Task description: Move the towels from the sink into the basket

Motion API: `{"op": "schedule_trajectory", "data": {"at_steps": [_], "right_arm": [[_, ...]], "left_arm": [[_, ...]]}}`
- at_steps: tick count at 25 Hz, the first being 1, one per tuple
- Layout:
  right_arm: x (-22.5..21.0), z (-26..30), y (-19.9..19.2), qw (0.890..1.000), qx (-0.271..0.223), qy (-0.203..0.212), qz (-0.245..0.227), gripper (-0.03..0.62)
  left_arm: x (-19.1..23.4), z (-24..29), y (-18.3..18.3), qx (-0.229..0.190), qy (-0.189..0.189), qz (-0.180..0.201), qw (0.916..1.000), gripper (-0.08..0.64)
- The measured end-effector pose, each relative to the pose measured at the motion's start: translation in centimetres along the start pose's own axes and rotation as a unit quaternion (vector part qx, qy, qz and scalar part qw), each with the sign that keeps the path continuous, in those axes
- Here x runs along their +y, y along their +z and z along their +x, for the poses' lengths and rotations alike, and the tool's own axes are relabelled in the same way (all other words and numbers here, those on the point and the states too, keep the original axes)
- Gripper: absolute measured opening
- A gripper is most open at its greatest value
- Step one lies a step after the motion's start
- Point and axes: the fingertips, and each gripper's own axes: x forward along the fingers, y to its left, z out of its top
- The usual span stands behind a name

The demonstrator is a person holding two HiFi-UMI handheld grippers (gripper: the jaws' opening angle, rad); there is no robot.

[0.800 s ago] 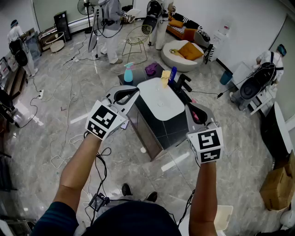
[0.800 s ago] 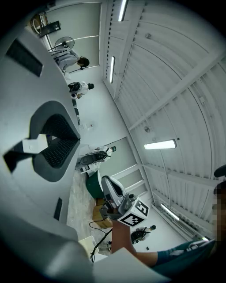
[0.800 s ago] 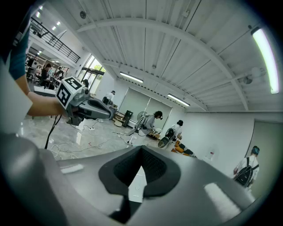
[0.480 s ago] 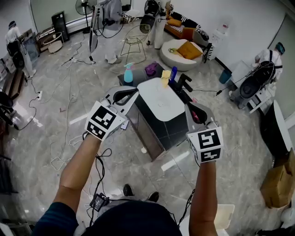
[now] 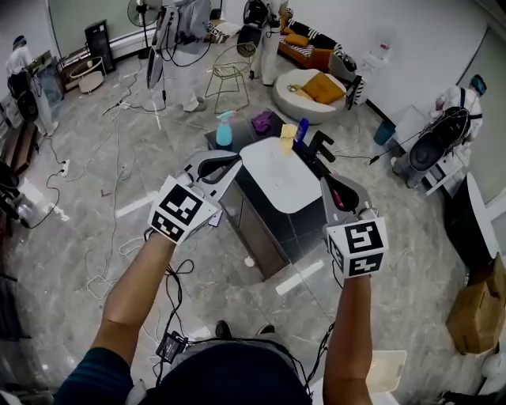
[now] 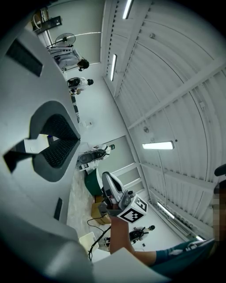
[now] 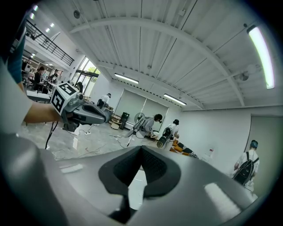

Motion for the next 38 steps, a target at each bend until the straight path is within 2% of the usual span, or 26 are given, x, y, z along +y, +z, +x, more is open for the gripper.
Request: {"op": "schedule_trajectory", "data": {"at_steps": [10, 19, 26, 38], "right_arm": [[-1.5, 4.4, -0.7, 1.0, -0.003, 0.011, 0.004, 0.008], [-6.0, 10.7, -2.7, 0.999, -0.014, 0.039, 0.023, 0.008], [-10.2, 15.6, -4.8, 0.997, -0.02, 0.064, 0.028, 0.008], [-15.9, 18.9, -7.8, 0.995, -0.024, 0.089, 0.032, 0.008]], "left_arm": [[2.7, 1.9, -1.5, 0.009, 0.011, -0.005, 0.9999, 0.006], [5.7, 7.3, -3.4, 0.041, 0.031, -0.005, 0.9987, 0.006], [7.3, 13.4, -4.6, 0.062, 0.04, -0.004, 0.9973, 0.006], [7.1, 22.1, -4.3, 0.077, 0.04, 0.001, 0.9962, 0.006]]}}
